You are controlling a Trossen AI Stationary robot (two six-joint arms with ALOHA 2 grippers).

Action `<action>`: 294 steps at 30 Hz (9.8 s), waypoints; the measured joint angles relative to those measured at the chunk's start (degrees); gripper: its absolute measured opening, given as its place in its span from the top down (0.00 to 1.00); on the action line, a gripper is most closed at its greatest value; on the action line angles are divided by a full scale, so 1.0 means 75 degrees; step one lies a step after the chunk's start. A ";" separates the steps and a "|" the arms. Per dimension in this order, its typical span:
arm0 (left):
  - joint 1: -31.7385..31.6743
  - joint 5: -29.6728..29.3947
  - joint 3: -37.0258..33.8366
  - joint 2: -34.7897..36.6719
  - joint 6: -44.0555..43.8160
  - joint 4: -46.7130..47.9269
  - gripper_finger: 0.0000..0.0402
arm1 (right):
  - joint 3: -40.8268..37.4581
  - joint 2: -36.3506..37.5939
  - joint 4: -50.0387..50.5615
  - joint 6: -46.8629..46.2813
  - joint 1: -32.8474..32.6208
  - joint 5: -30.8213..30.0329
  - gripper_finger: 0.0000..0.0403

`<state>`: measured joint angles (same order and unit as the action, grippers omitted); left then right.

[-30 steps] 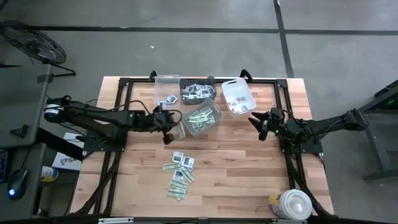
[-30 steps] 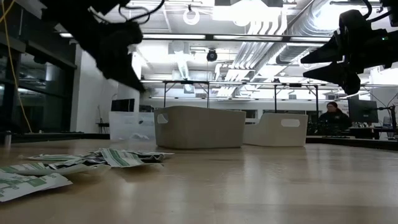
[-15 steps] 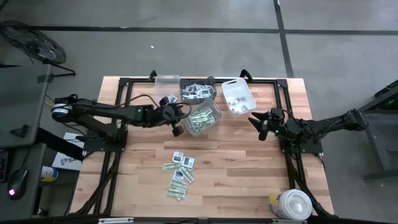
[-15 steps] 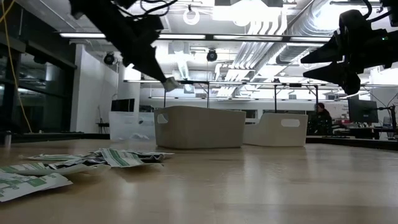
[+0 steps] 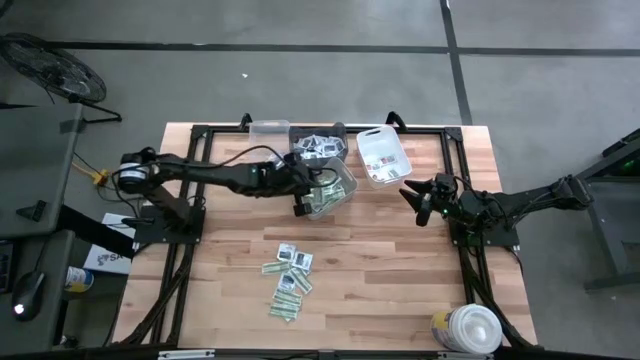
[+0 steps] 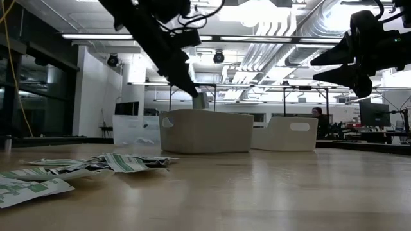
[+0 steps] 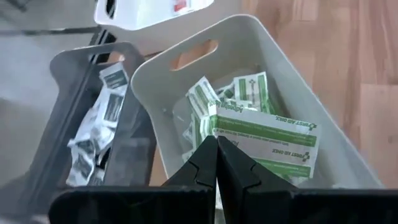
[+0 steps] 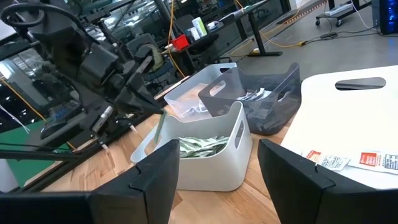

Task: Pick & Place First Aid Supplies
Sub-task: Put the bandage pack into the gray bin, then put the towelette pack into the black bin

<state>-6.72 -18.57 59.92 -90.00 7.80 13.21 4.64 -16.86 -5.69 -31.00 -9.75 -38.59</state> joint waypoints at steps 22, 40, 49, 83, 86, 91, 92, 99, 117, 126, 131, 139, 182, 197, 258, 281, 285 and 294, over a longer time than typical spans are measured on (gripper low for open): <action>-0.0159 0.0022 0.0167 -0.0648 0.1985 0.0039 0.67 | 0.0000 -0.0003 0.0020 0.0000 0.0002 0.0000 0.48; 0.0509 0.0376 0.0164 0.1136 -0.2310 0.2897 0.52 | 0.0000 -0.0003 0.0020 0.0000 -0.0001 0.0003 0.48; 0.1210 0.2094 -0.0710 0.1521 -0.5879 0.2850 0.52 | 0.0000 -0.0006 0.0044 0.0000 0.0001 0.0003 0.48; 0.2652 0.3237 -0.4469 0.1612 -0.8917 -0.1528 0.52 | 0.0000 -0.0006 0.0047 0.0000 0.0001 0.0001 0.48; 0.2567 0.3091 -0.4627 0.1618 -0.9116 -0.1861 0.52 | 0.0000 -0.0006 0.0046 0.0000 0.0001 0.0002 0.48; 0.2287 0.2798 -0.4755 0.1601 -0.9333 -0.2325 0.52 | 0.0000 -0.0006 0.0044 0.0000 0.0001 0.0002 0.48; 0.2230 0.2772 -0.4755 0.1600 -0.9346 -0.2325 0.52 | 0.0000 -0.0006 0.0044 0.0000 0.0002 0.0000 0.48; 0.2045 0.2770 -0.4739 0.1465 -0.9529 -0.2317 0.52 | 0.0000 -0.0006 0.0044 0.0000 0.0000 0.0000 0.48; 0.2040 0.2869 -0.4038 0.0366 -0.9621 -0.2194 0.52 | 0.0000 -0.0006 0.0044 0.0000 0.0001 0.0003 0.48; 0.2032 0.3230 -0.4029 0.0307 -0.9331 -0.2087 0.52 | 0.0000 -0.0006 0.0044 0.0000 -0.0001 0.0001 0.48; 0.2084 0.3553 -0.4024 0.0306 -0.9026 -0.1949 0.52 | 0.0000 -0.0006 0.0045 0.0000 0.0000 0.0000 0.48; 0.2084 0.4004 -0.4027 0.0306 -0.8794 -0.1897 0.52 | 0.0000 -0.0006 0.0044 0.0000 -0.0001 0.0000 0.48; 0.2192 0.4514 -0.3995 0.0070 -0.7611 -0.1274 0.77 | 0.0000 -0.0006 0.0047 0.0000 0.0002 0.0003 0.48; 0.2198 0.4441 -0.3995 0.0043 -0.6817 -0.1154 0.99 | 0.0000 -0.0006 0.0044 0.0000 -0.0001 0.0000 0.48; 0.0402 0.0732 -0.1060 0.3186 -0.6161 0.1393 1.00 | -0.0003 -0.0006 0.0044 0.0000 -0.0001 0.0000 0.48; -0.2631 0.1625 -0.1063 0.0302 -0.6519 -0.2361 1.00 | -0.0003 -0.0009 0.0047 0.0000 0.0001 0.0001 0.48; -0.2669 0.1305 -0.1064 -0.0112 -0.6966 -0.2690 1.00 | -0.0003 -0.0008 0.0046 0.0000 -0.0001 0.0003 0.48; -0.2654 0.0387 -0.1069 -0.0268 -0.7281 -0.2720 1.00 | -0.0003 -0.0006 0.0047 0.0000 -0.0001 0.0000 0.48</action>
<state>-26.63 -15.67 51.90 -92.01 -46.81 -7.19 4.62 -16.91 -5.34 -31.00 -9.76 -38.59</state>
